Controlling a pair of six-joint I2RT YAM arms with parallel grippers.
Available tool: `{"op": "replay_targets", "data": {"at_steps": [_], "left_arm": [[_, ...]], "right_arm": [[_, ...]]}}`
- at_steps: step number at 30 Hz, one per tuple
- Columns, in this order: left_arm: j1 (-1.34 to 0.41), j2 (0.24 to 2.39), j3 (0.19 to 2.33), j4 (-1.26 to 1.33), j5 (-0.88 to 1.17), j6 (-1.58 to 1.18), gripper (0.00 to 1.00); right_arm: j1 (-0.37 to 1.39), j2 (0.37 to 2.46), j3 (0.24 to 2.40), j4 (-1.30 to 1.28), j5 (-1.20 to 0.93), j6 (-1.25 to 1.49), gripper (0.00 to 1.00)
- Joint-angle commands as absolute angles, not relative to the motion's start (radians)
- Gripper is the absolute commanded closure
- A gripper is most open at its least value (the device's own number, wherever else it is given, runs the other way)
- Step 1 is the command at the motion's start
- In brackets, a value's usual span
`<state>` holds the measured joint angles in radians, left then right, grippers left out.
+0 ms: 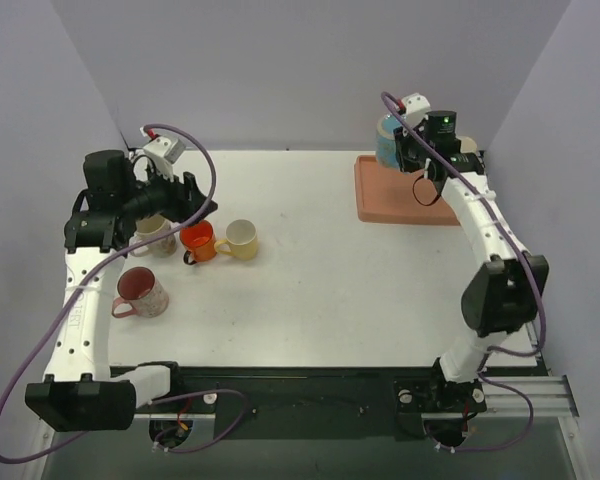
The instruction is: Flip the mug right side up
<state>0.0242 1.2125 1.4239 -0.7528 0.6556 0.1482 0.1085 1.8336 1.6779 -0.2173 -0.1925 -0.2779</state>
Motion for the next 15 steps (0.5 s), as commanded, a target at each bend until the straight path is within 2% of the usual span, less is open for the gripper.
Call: {"op": "replay_targets", "data": {"at_steps": [1, 6, 10, 15], "left_arm": [[-0.037, 1.128, 1.359, -0.432, 0.807, -0.081, 0.24], [-0.063, 1.095, 1.255, -0.030, 0.943, -0.468, 0.20], [-0.121, 1.060, 1.194, 0.173, 0.980, -0.587, 0.19], [-0.158, 1.019, 1.103, 0.474, 0.988, -0.834, 0.11]], "right_arm": [[0.231, 1.498, 1.561, 0.049, -0.242, -0.148, 1.00], [0.394, 1.316, 1.395, 0.305, -0.390, 0.140, 1.00], [0.555, 1.247, 1.419, 0.328, -0.362, 0.169, 1.00], [0.722, 1.246, 1.422, 0.412, -0.408, 0.233, 1.00]]}}
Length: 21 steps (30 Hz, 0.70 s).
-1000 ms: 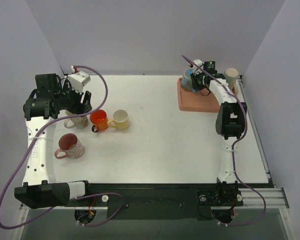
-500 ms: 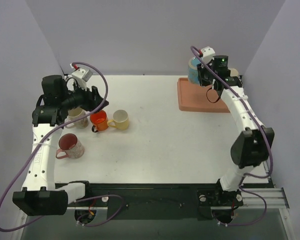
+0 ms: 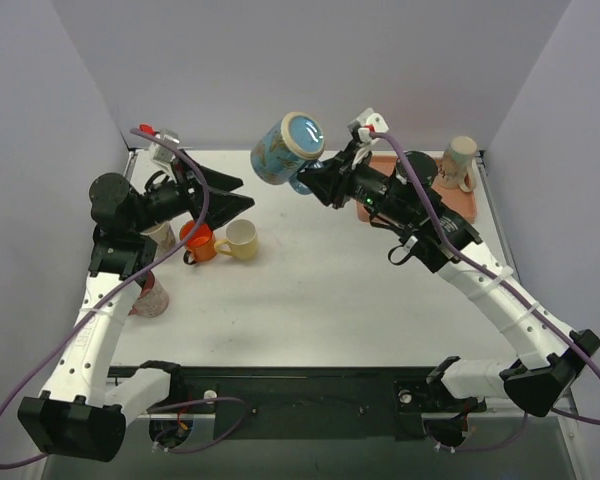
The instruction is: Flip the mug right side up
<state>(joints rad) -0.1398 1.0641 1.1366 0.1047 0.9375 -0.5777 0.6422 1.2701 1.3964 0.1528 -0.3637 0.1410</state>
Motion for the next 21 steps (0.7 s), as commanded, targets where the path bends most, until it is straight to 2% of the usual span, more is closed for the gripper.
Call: {"op": "replay_targets", "data": {"at_steps": [1, 3, 8, 10, 11, 12, 14, 15, 16, 19, 21], "left_arm": [[-0.161, 1.014, 1.103, 0.500, 0.997, -0.841, 0.10], [-0.167, 1.008, 1.098, 0.508, 0.993, -0.845, 0.10], [-0.170, 0.983, 1.091, 0.494, 0.970, -0.859, 0.10], [-0.172, 0.982, 1.097, 0.486, 0.962, -0.861, 0.14], [-0.173, 0.983, 1.100, 0.489, 0.963, -0.862, 0.31], [-0.172, 0.985, 1.109, 0.500, 0.962, -0.870, 0.41], [-0.172, 0.986, 1.115, 0.497, 0.954, -0.876, 0.88], [-0.173, 0.986, 1.114, 0.485, 0.950, -0.874, 0.96], [-0.173, 0.985, 1.112, 0.441, 0.931, -0.867, 1.00], [-0.169, 0.971, 1.097, 0.339, 0.897, -0.823, 1.00], [-0.164, 0.956, 1.104, 0.171, 0.820, -0.720, 1.00]], "right_arm": [[0.736, 1.249, 1.419, 0.428, -0.419, 0.251, 1.00], [0.764, 1.256, 1.413, 0.483, -0.509, 0.285, 1.00], [0.804, 1.241, 1.391, 0.512, -0.518, 0.282, 1.00], [0.810, 1.239, 1.373, 0.547, -0.538, 0.299, 1.00], [0.816, 1.249, 1.368, 0.552, -0.546, 0.304, 1.00], [0.816, 1.256, 1.365, 0.542, -0.543, 0.304, 1.00], [0.816, 1.275, 1.359, 0.511, -0.537, 0.282, 1.00], [0.815, 1.290, 1.353, 0.500, -0.531, 0.269, 1.00], [0.815, 1.298, 1.345, 0.470, -0.526, 0.238, 1.00], [0.796, 1.308, 1.325, 0.424, -0.517, 0.230, 1.00], [0.778, 1.301, 1.289, 0.423, -0.493, 0.227, 1.00]]}}
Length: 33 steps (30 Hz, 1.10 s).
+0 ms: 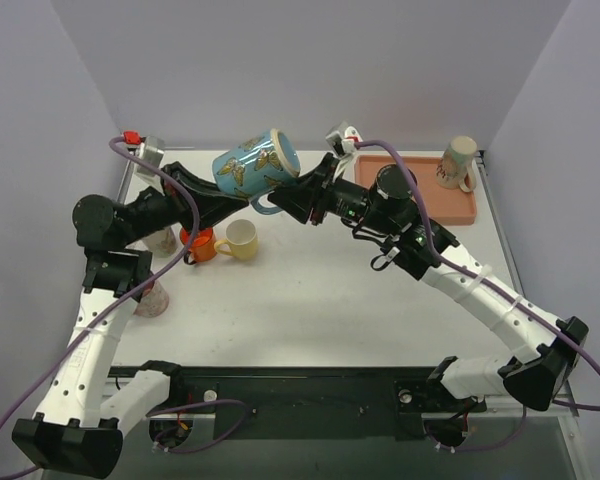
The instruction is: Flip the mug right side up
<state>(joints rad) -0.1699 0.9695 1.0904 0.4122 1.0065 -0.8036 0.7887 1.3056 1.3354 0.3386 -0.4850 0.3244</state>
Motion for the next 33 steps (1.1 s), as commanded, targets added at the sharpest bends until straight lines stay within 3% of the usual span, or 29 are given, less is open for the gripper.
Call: {"op": "replay_targets", "data": {"at_steps": [1, 4, 7, 8, 9, 13, 18, 24, 33], "left_arm": [[-0.164, 0.948, 1.109, 0.065, 0.792, -0.677, 1.00], [-0.163, 0.936, 1.120, -0.169, 0.680, -0.524, 1.00], [-0.163, 0.943, 1.141, -0.322, 0.612, -0.421, 1.00], [-0.164, 0.946, 1.155, -0.400, 0.586, -0.357, 1.00], [-0.164, 0.953, 1.163, -0.438, 0.574, -0.326, 1.00], [-0.169, 0.989, 1.256, -0.754, 0.445, -0.073, 1.00], [-0.192, 1.113, 1.259, -1.076, 0.224, 0.067, 1.00], [-0.236, 1.189, 1.200, -1.104, 0.130, 0.064, 1.00], [-0.242, 1.472, 1.282, -1.181, 0.019, 0.081, 1.00]], "right_arm": [[0.766, 1.298, 1.263, 0.422, -0.483, 0.230, 0.96], [0.743, 1.307, 1.223, 0.388, -0.482, 0.256, 0.79], [0.729, 1.334, 1.209, 0.319, -0.492, 0.262, 0.47], [0.727, 1.339, 1.204, 0.270, -0.489, 0.261, 0.42], [0.726, 1.350, 1.206, 0.246, -0.482, 0.259, 0.27], [0.700, 1.368, 1.232, 0.003, -0.456, 0.221, 0.13], [0.683, 1.345, 1.233, -0.175, -0.420, 0.178, 0.12], [0.654, 1.298, 1.247, -0.186, -0.351, 0.134, 0.10], [0.598, 1.230, 1.212, -0.187, -0.273, 0.112, 0.10]]}}
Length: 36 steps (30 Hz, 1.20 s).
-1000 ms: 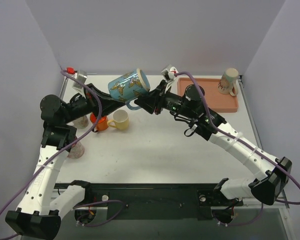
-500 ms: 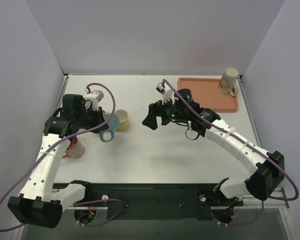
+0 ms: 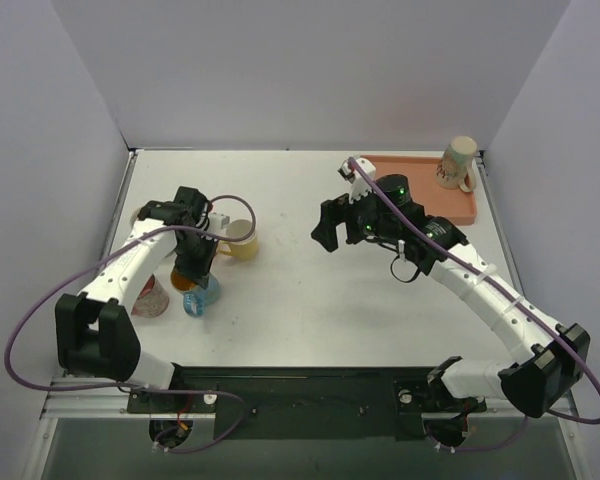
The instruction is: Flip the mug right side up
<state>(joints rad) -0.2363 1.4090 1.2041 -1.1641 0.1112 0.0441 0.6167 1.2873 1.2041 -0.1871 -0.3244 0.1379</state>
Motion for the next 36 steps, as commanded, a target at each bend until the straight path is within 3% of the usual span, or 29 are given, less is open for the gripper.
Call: {"op": "replay_targets", "data": {"at_steps": [1, 8, 10, 11, 12, 13, 14, 15, 19, 27, 36], "left_arm": [[-0.244, 1.494, 1.278, -1.181, 0.015, 0.081, 1.00], [-0.272, 1.503, 1.220, -1.121, -0.012, 0.100, 1.00], [-0.272, 1.500, 1.210, -1.121, 0.000, 0.106, 0.80], [-0.272, 1.497, 1.207, -1.123, 0.029, 0.112, 0.65], [-0.272, 1.494, 1.213, -1.126, 0.037, 0.113, 0.61], [-0.272, 1.487, 1.216, -1.135, 0.047, 0.123, 0.48], [-0.272, 1.480, 1.230, -1.138, 0.055, 0.127, 0.47], [-0.272, 1.462, 1.238, -1.143, 0.060, 0.136, 0.35], [-0.272, 1.364, 1.310, -1.146, 0.090, 0.195, 0.34], [-0.270, 1.152, 1.399, -1.000, 0.150, 0.253, 0.30], [-0.267, 1.039, 1.327, -0.770, 0.215, 0.273, 0.26]], "right_arm": [[0.597, 1.226, 1.207, -0.189, -0.272, 0.104, 0.10], [0.500, 1.183, 1.151, -0.199, -0.158, 0.106, 0.09], [0.421, 1.183, 1.138, -0.206, -0.178, 0.098, 0.09], [0.381, 1.183, 1.132, -0.206, -0.189, 0.085, 0.09], [0.309, 1.196, 1.129, -0.206, -0.205, 0.074, 0.09], [0.261, 1.204, 1.124, -0.203, -0.207, 0.052, 0.09], [0.173, 1.235, 1.124, -0.196, -0.206, 0.040, 0.09], [0.090, 1.259, 1.137, -0.192, -0.204, 0.014, 0.09], [-0.092, 1.484, 1.268, -0.172, -0.247, -0.021, 0.14], [-0.196, 1.885, 1.640, -0.175, -0.161, -0.175, 0.28], [-0.252, 2.088, 1.790, -0.083, -0.209, -0.322, 0.28]]}}
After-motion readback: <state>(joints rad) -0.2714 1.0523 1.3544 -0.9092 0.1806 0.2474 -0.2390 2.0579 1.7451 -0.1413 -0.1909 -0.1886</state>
